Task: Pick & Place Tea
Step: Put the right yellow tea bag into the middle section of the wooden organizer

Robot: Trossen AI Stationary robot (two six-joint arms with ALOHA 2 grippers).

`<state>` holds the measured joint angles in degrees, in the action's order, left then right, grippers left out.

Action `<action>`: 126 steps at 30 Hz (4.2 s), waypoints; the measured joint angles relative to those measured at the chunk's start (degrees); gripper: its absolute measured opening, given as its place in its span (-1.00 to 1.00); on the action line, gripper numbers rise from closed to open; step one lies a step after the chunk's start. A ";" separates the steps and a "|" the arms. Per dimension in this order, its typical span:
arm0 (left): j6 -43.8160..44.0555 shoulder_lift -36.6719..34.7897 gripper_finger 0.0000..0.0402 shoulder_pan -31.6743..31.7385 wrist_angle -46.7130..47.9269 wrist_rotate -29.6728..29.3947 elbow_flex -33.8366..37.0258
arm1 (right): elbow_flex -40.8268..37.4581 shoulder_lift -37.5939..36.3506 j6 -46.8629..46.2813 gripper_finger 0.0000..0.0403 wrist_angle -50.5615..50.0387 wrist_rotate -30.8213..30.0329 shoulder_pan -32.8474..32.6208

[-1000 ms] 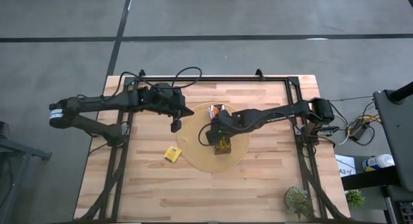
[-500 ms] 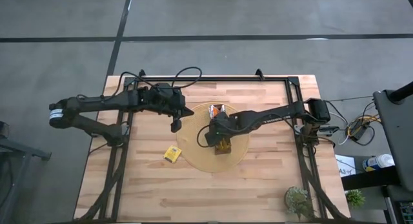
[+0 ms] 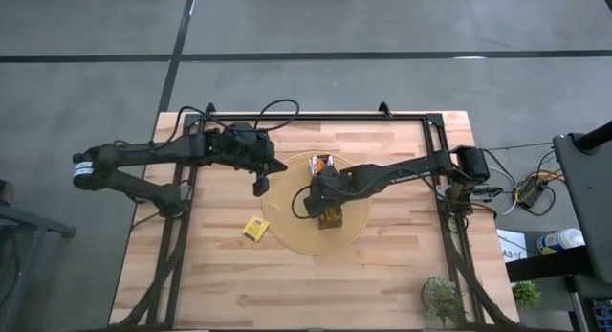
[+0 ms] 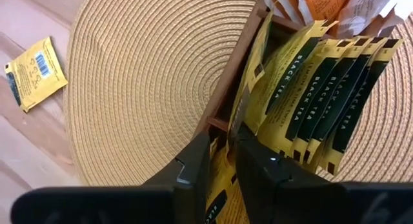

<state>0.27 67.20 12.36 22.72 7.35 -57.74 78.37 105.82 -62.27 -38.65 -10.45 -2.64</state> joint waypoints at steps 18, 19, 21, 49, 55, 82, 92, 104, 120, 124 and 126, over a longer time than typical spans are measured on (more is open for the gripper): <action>0.00 0.00 -1.00 -0.02 0.09 0.02 0.02 | 0.00 -0.02 0.59 -0.24 0.27 -0.61 0.93; 0.00 0.00 -1.00 0.00 0.09 0.00 0.02 | 0.00 -0.02 0.64 -0.25 0.33 -0.62 1.00; 0.00 0.00 -1.00 -0.01 0.09 0.01 0.02 | 0.00 -0.02 0.73 -0.27 0.59 -0.62 1.10; -0.02 0.00 -1.00 0.00 0.04 0.02 0.02 | 0.00 0.00 2.91 -0.92 1.66 -0.14 2.59; -0.02 -0.02 -1.00 -0.02 0.04 0.00 0.02 | -0.02 0.00 3.31 -0.96 1.55 -0.14 2.72; -2.12 -1.35 -1.00 -0.02 3.19 -0.45 0.04 | 14.44 -0.44 6.29 -0.96 -18.75 14.15 7.26; -4.85 -3.08 -1.00 0.00 3.43 -3.04 0.04 | 21.28 -0.31 7.56 -0.96 -25.91 21.78 12.92; -6.87 -3.08 -1.00 0.00 3.64 -4.35 0.04 | 21.33 1.75 5.87 -0.96 -27.06 28.01 13.87; -6.91 -3.37 -1.00 0.00 4.11 -4.31 0.04 | 23.90 8.03 6.19 -0.96 -26.84 31.82 15.22; -6.86 -3.37 -1.00 0.00 4.12 -4.29 0.04 | 24.17 9.20 6.74 -0.96 -27.24 32.28 15.70; -6.84 -3.37 -1.00 0.00 4.13 -4.28 0.04 | 24.20 9.35 6.80 -0.96 -27.69 32.41 15.99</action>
<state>-6.57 63.83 12.36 26.85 3.07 -57.69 102.56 115.17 -55.47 -66.34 21.96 13.35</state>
